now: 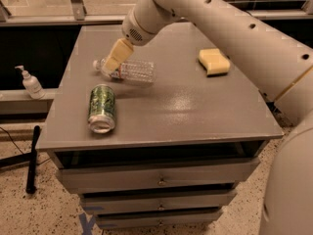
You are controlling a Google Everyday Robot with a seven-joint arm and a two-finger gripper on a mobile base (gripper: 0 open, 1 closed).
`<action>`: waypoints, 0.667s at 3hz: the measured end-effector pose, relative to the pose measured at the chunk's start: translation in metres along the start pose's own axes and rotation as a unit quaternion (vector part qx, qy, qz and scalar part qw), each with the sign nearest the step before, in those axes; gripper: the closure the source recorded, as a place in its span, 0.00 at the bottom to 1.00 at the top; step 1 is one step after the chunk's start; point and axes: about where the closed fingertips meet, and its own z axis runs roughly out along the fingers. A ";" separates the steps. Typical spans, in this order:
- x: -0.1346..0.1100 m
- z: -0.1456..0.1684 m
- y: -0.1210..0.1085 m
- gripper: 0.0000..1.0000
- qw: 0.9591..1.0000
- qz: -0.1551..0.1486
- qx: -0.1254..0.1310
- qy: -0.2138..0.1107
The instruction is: Place water bottle upright
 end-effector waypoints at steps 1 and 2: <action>0.001 0.014 0.006 0.00 0.999 -0.026 -0.024 0.033; 0.006 0.028 0.011 0.00 0.995 -0.046 -0.049 0.071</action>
Offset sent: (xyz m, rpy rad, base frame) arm -0.0017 0.0193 -0.0368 -0.2477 0.1025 0.1542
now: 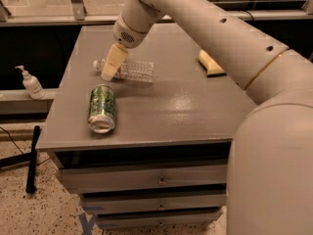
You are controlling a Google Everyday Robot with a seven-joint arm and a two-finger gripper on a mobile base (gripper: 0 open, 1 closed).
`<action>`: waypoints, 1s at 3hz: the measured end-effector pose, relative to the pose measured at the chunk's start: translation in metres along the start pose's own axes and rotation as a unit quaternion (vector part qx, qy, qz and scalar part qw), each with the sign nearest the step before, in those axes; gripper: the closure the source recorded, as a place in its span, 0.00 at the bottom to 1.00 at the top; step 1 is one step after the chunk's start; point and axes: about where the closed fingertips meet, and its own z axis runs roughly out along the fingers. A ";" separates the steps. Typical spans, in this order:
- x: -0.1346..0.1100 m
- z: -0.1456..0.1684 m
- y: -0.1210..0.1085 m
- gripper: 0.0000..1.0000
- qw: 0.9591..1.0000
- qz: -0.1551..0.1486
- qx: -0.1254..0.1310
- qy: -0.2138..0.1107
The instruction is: Place water bottle upright
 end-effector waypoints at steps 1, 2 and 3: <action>0.006 0.011 0.004 0.00 0.999 -0.012 -0.020 0.030; 0.014 0.020 0.007 0.00 0.997 -0.010 -0.037 0.067; 0.024 0.026 0.007 0.00 0.994 0.001 -0.048 0.102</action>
Offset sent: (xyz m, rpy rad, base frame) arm -0.0038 -0.0073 -0.0333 -0.2197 0.1418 0.0204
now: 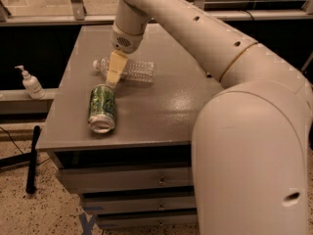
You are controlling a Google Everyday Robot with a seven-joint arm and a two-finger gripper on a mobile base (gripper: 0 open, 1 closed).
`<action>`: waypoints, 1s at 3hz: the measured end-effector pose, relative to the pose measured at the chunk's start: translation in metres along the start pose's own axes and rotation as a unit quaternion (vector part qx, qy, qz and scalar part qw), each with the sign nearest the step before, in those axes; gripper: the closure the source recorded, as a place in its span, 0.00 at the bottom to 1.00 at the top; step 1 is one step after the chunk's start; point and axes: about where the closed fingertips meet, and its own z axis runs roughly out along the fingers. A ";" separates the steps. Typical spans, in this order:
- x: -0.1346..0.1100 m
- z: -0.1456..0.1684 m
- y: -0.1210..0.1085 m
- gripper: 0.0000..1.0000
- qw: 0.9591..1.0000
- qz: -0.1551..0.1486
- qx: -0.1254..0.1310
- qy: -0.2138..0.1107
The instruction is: Place water bottle upright
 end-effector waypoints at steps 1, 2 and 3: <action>0.007 0.004 -0.002 0.00 1.000 0.006 -0.005 0.028; 0.011 0.006 -0.004 0.00 0.998 0.004 -0.002 0.058; 0.012 0.005 -0.006 0.00 0.997 0.004 0.004 0.072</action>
Offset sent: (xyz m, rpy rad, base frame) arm 0.0030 -0.0164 -0.0054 -0.1613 0.0288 -0.0226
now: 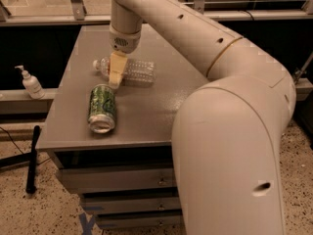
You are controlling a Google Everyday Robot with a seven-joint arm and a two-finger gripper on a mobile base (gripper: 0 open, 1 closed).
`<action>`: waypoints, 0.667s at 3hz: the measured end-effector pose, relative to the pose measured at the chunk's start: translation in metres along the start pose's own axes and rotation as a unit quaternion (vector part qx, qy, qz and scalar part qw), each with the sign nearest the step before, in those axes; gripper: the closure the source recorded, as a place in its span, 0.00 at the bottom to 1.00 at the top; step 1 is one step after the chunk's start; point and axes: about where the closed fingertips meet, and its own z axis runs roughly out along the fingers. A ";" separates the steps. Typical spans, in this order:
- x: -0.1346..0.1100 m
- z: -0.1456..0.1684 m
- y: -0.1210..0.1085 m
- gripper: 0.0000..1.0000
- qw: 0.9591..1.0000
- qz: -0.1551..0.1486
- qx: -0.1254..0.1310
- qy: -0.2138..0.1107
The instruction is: Place water bottle upright
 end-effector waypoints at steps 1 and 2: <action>-0.001 -0.002 -0.003 0.00 1.000 0.001 0.006 0.014; -0.006 -0.002 -0.006 0.00 1.000 0.001 0.009 0.018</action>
Offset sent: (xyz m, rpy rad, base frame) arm 0.0066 0.0045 0.0129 -0.0561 -0.0088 -0.0174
